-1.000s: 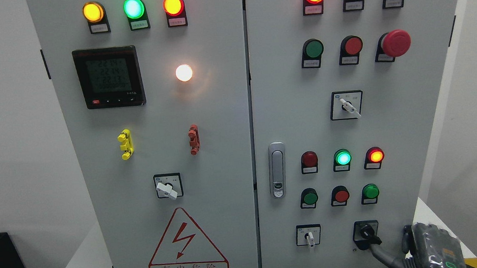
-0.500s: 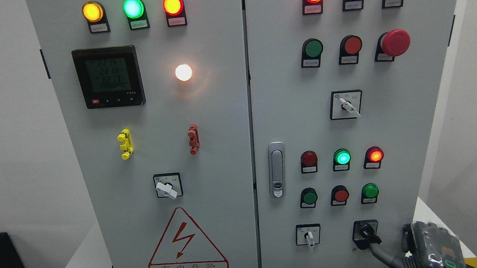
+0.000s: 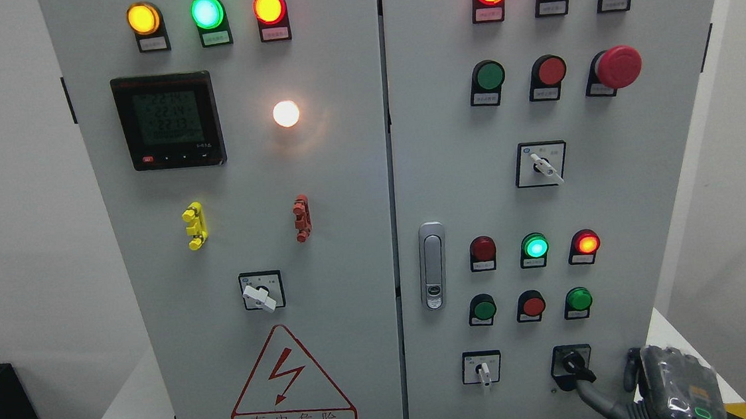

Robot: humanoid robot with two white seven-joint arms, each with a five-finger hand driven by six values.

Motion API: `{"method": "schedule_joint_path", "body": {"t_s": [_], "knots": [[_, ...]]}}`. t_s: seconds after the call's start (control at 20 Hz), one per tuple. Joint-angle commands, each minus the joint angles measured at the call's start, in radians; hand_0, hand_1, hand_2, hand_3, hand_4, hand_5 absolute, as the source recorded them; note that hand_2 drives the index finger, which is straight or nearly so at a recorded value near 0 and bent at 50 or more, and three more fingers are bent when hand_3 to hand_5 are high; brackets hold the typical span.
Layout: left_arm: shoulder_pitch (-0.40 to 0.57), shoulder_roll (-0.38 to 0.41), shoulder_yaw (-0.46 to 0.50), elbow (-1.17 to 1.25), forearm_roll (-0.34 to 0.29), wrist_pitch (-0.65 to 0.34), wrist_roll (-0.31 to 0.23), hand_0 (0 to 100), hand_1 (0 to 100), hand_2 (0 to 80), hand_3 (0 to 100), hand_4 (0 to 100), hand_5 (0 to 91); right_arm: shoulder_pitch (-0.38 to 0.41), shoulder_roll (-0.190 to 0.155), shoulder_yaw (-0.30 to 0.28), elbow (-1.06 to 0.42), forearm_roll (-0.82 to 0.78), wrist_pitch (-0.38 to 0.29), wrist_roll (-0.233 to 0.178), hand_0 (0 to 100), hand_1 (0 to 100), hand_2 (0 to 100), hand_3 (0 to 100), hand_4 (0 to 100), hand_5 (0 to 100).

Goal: Flip black knob to close circuit

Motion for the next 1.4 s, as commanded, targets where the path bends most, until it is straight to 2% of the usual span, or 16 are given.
{"method": "schedule_joint_path", "body": {"t_s": [0.0, 0.35, 0.8, 1.35], "knots": [[0.000, 0.000, -0.020, 0.022, -0.021, 0.000, 0.000, 0, 0, 0.0, 0, 0, 0.0, 0.014, 0.004, 0.014, -0.009, 0.006, -0.006, -0.012, 0, 26, 76, 92, 74, 73], [0.000, 0.000, -0.020, 0.023, -0.021, 0.000, 0.000, 0, 0, 0.0, 0, 0, 0.0, 0.028, 0.004, 0.018, -0.009, 0.009, -0.022, -0.019, 0, 26, 76, 92, 74, 74], [0.000, 0.000, -0.020, 0.023, -0.021, 0.000, 0.000, 0, 0, 0.0, 0, 0, 0.0, 0.020, 0.005, 0.032, 0.010, 0.012, -0.013, -0.019, 0, 26, 76, 92, 75, 74], [0.000, 0.000, -0.020, 0.022, -0.021, 0.000, 0.000, 0, 0, 0.0, 0, 0, 0.0, 0.040, 0.007, 0.067, -0.003, 0.000, -0.018, -0.045, 0, 26, 76, 92, 75, 74]]}}
